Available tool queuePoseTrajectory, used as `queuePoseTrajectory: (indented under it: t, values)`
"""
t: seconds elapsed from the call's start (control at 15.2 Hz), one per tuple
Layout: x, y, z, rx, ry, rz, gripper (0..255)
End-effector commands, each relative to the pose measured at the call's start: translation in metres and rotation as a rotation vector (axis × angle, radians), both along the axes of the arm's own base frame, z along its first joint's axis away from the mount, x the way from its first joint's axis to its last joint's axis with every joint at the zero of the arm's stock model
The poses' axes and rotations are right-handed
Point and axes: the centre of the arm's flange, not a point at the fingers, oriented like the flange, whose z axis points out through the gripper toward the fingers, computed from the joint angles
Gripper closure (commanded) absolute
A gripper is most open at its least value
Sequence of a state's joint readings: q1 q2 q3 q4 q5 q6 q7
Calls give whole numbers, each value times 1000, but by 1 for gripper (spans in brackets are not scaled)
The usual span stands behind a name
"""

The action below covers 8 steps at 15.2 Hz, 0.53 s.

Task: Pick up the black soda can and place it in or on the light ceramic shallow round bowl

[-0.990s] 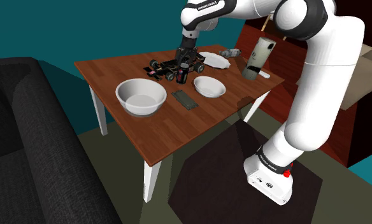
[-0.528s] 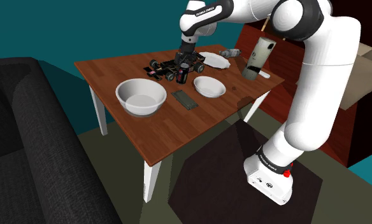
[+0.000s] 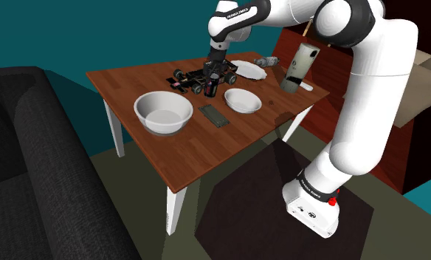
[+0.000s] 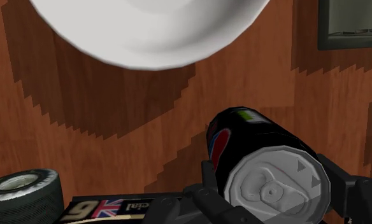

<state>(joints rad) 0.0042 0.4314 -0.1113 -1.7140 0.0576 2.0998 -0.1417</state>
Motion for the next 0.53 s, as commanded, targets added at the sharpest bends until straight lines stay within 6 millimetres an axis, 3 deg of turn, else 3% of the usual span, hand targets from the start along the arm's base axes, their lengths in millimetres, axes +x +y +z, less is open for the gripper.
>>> queuePoseTrajectory:
  t: [0.0, 0.33, 0.46]
  values:
    - [0, 0, 0, 0, 1, 0, 255]
    - [0, 0, 0, 0, 0, 0, 255]
    - [0, 0, 10, 0, 0, 0, 255]
